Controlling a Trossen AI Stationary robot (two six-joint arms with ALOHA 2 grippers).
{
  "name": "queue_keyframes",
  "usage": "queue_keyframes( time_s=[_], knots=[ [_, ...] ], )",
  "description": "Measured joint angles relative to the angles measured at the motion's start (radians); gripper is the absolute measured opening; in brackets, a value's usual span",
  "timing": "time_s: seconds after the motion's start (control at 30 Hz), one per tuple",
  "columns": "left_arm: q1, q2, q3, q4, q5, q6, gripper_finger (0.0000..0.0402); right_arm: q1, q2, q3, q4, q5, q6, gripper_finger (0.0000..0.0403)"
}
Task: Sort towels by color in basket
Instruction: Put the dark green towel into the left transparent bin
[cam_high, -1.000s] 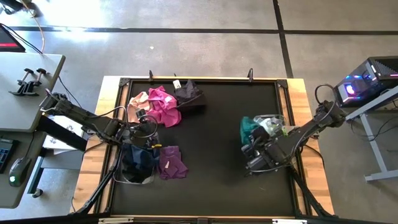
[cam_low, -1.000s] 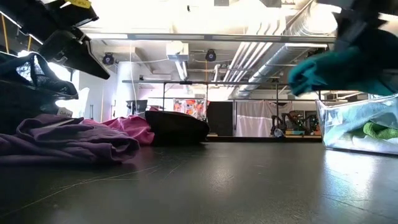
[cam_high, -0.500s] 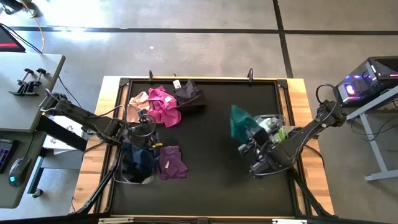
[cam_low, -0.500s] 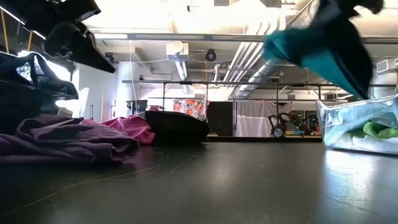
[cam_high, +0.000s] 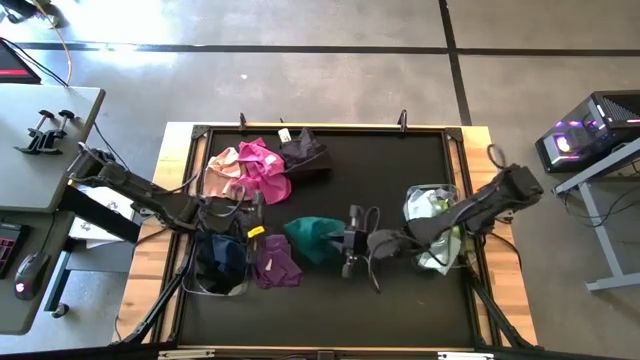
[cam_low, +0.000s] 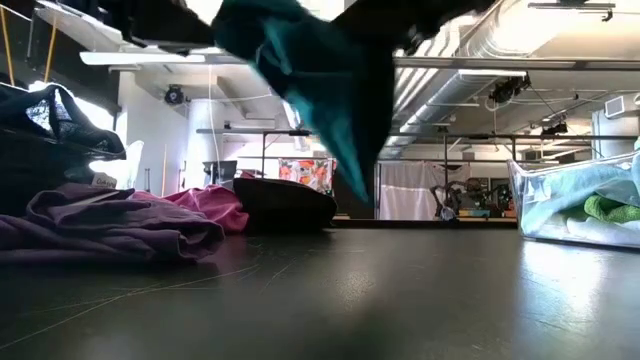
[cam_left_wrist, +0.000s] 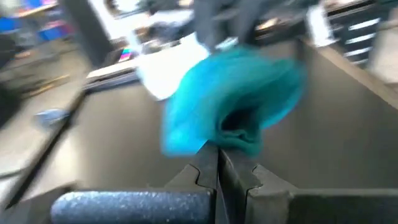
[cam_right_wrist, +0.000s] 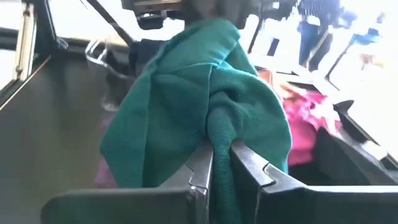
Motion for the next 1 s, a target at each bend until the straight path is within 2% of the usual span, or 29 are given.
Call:
queue_keyframes(
  time_s=[0.1, 0.27, 0.47, 0.73, 0.83, 1.0],
  knots=[
    [0.002, 0.065, 0.0, 0.106, 0.116, 0.033, 0.0, -0.049, 0.055, -0.037, 0.132, -0.02, -0.015, 0.0025],
    [0.019, 0.163, 0.0, 0.287, 0.099, 0.146, 0.0024, -0.102, 0.122, -0.035, 0.158, -0.071, 0.037, 0.0025],
    [0.089, 0.244, 0.003, 0.432, 0.099, 0.186, 0.0106, -0.114, 0.145, -0.031, 0.166, -0.104, 0.053, 0.0026],
    [0.178, 0.349, 0.004, 0.508, 0.254, 0.092, 0.0227, -0.127, 0.146, -0.031, 0.206, -0.069, -0.005, 0.0026],
    [0.185, 0.386, 0.004, 0.51, 0.241, 0.164, 0.0251, -0.139, 0.146, -0.031, 0.251, -0.095, 0.036, 0.0026],
    [0.176, 0.443, 0.005, 0.532, 0.165, 0.256, 0.0256, -0.158, 0.148, -0.033, 0.347, -0.194, 0.096, 0.0026]
  ],
)
